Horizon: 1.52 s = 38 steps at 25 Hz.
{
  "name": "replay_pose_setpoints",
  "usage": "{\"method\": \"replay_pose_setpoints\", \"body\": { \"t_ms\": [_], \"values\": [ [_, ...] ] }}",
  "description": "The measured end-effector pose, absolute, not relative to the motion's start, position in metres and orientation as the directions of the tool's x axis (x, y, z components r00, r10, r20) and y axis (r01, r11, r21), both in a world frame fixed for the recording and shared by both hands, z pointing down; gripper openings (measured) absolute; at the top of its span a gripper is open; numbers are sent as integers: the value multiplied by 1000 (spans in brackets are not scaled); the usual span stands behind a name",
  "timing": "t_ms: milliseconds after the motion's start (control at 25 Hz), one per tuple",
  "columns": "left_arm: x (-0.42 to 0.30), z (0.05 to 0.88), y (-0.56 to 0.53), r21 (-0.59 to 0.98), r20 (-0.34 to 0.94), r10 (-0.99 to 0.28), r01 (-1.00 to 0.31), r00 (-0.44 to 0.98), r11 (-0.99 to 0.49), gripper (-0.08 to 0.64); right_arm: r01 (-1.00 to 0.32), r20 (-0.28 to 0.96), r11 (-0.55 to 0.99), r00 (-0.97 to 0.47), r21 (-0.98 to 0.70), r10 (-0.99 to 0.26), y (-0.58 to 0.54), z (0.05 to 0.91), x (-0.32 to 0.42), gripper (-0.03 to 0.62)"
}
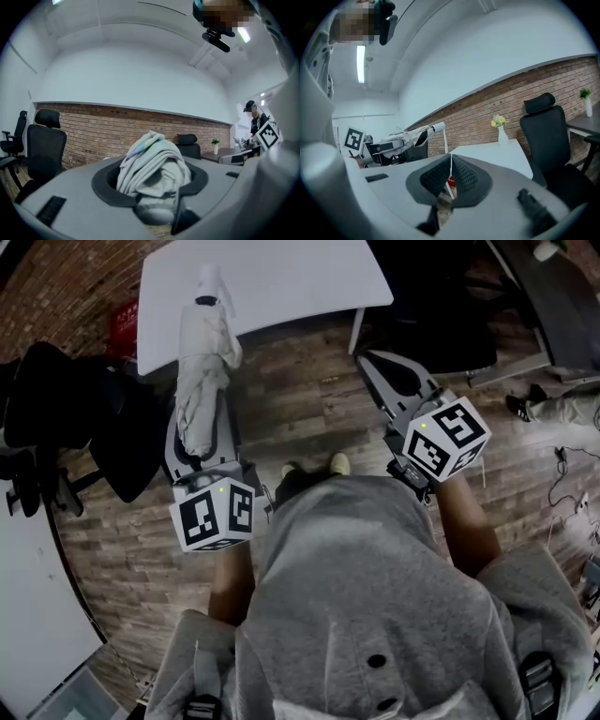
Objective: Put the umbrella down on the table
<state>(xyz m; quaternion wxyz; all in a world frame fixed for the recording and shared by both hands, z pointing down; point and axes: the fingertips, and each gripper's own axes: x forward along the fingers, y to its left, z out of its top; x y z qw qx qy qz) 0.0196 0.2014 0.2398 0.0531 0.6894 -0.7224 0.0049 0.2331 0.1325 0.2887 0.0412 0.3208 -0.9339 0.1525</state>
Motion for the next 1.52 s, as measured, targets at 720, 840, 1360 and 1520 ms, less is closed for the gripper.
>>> {"method": "replay_pose_setpoints", "body": {
  "t_ms": [720,840,1360,1520],
  "values": [
    [38,237,207,-8,87,-994,-998,-63,63,233,-695,259,703,-714,-148,-651,127,294,239,28],
    [36,237,207,-4,85,-994,-998,-67,67,233,-692,257,706,-717,-152,-648,127,294,235,28],
    [28,240,187,10,83,-995,-999,-53,54,235,-700,260,696,-710,-160,-655,110,295,227,28],
    [25,239,176,10,77,-996,-999,-51,52,235,-702,258,694,-709,-160,-657,100,296,224,28]
  ]
}}
